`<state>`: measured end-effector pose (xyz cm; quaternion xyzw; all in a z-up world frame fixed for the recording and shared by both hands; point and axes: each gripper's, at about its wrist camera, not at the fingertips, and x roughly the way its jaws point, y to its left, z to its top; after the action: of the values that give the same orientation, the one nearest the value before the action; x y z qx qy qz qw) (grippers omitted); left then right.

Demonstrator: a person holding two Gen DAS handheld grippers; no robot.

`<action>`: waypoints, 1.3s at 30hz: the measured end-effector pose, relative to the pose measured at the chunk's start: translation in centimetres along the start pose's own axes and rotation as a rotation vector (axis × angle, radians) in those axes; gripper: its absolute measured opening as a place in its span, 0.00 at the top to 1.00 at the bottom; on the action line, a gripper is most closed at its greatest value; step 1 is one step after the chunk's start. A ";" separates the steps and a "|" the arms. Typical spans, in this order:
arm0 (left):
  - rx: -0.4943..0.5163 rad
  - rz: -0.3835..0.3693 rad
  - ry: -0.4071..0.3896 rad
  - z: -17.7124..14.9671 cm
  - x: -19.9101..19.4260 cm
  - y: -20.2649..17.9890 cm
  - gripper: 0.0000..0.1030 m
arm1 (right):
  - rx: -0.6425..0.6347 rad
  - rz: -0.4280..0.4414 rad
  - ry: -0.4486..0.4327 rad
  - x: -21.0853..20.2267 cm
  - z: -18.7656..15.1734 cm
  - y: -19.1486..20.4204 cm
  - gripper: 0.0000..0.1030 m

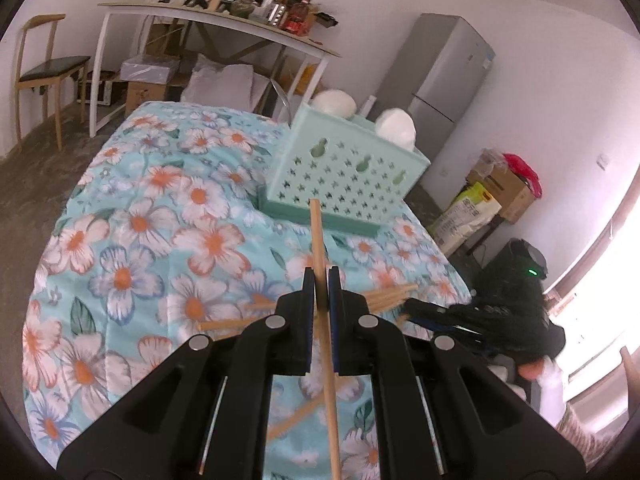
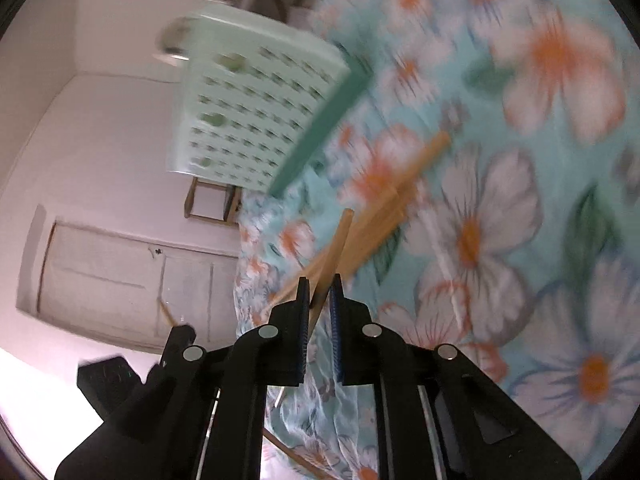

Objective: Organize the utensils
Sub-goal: 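Lift the chopsticks upright with both tools toward the mint-green holder, then lower the chopstick into the holder and open the left tool while the right tool carries its chopstick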

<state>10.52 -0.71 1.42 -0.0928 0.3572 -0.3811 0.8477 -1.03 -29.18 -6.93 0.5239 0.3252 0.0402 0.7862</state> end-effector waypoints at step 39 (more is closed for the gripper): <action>0.181 0.144 -0.396 20.0 9.2 -9.1 0.95 | -0.434 0.239 -0.309 -12.2 8.0 7.2 0.94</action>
<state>22.95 -15.88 14.96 -0.0635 0.1541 -0.3246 0.9311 -4.19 -37.26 6.87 0.3780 0.1213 0.1209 0.9098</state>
